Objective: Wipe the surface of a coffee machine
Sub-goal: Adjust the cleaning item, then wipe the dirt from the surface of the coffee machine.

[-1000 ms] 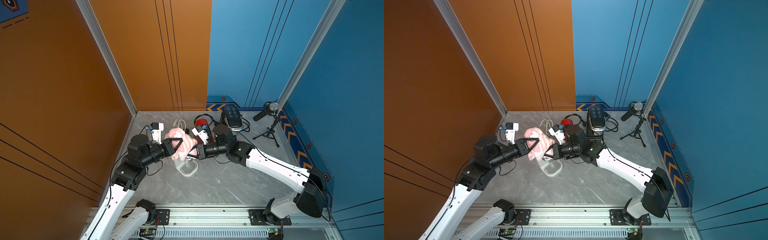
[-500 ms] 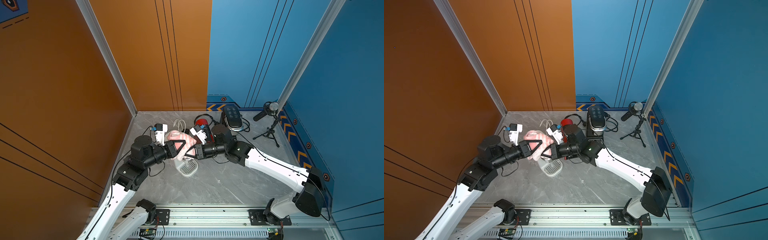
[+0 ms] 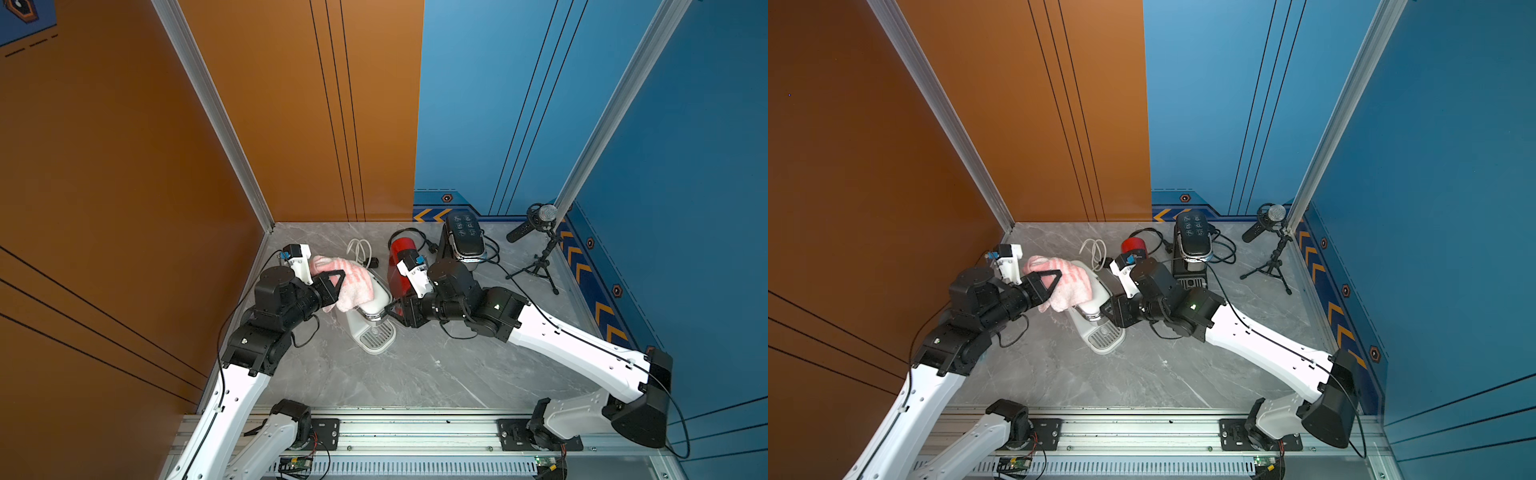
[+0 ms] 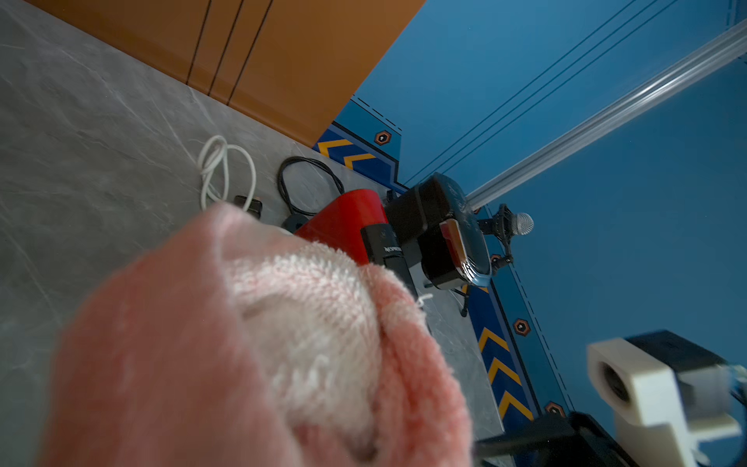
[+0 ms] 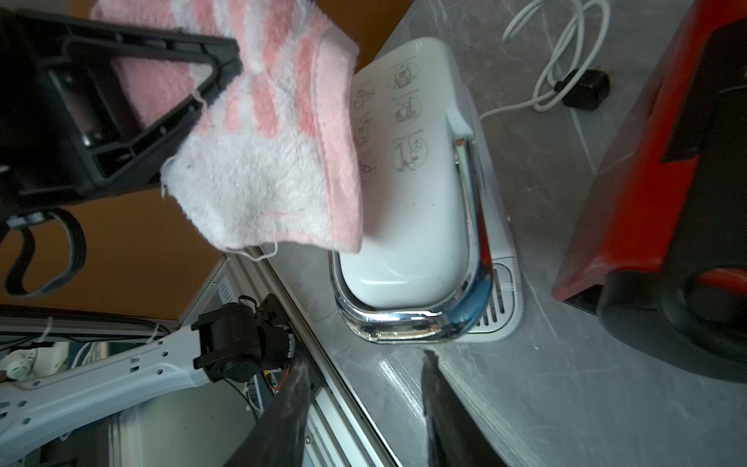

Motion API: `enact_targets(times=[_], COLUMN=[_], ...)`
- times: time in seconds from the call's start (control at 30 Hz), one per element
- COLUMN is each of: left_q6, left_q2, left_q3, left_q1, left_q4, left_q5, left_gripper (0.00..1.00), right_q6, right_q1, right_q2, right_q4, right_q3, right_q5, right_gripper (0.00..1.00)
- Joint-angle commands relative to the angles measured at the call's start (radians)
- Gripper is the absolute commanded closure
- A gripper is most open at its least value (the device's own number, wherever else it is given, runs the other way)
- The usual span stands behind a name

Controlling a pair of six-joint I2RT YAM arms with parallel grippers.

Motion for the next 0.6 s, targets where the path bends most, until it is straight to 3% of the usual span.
enact_targets(times=[0.0,0.3,0.47,0.57], left_q6=[0.088,0.152,0.156,0.144], left_q2=[0.062,0.214,0.286,0.303], left_q3=[0.083,0.138,0.063,0.008], left_q1=[0.035,0.105,0.149,0.167], left_q4=[-0.007,0.148,0.314,0.371], left_q5=[-0.096,-0.144,-0.108,-0.105], left_gripper=[1.0,1.0,1.0,1.0], right_q6=[-0.121,-0.296,-0.368,-0.392], right_q1=[0.035,0.098,0.103,0.106], right_q2=[-0.015,0.159,0.265,0.282], right_q4=[-0.126,-0.131,-0.161,-0.166], right_q3=[0.041,0.187,0.281,0.312], right_q5=[0.216,0.376,0.491,0.474], right_gripper=[0.52,0.47,0.39,0.37])
